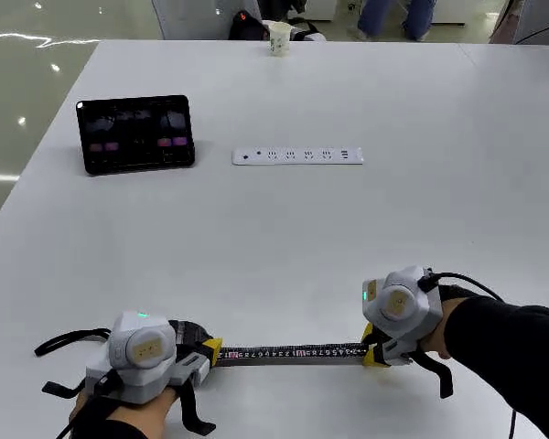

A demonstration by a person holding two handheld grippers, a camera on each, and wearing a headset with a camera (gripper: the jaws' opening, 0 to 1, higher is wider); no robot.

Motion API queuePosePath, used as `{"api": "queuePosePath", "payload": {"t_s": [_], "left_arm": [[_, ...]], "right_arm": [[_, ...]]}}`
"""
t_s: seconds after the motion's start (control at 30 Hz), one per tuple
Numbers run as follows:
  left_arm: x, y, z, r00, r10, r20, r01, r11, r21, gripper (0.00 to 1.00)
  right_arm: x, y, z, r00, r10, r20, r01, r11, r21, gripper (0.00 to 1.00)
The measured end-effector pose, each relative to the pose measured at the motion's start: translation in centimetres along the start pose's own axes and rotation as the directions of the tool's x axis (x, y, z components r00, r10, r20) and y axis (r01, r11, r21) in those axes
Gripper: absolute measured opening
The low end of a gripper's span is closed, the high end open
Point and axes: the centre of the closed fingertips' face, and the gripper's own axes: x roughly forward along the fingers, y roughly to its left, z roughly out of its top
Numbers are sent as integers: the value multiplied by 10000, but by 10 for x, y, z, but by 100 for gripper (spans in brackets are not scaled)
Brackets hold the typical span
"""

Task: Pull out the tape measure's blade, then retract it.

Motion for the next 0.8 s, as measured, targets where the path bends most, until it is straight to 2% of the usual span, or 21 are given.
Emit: {"api": "queuePosePath", "payload": {"t_s": [0.6, 0.8], "left_arm": [[-1, 0, -1, 10000, -12, -55, 12, 10000, -11, 61], [-2, 0, 0, 10000, -23, -57, 23, 10000, -21, 61]], "right_arm": [[3, 3, 6, 9997, -104, -214, 105, 9999, 12, 11], [3, 2, 7, 9999, -64, -119, 64, 10000, 37, 11]]}}
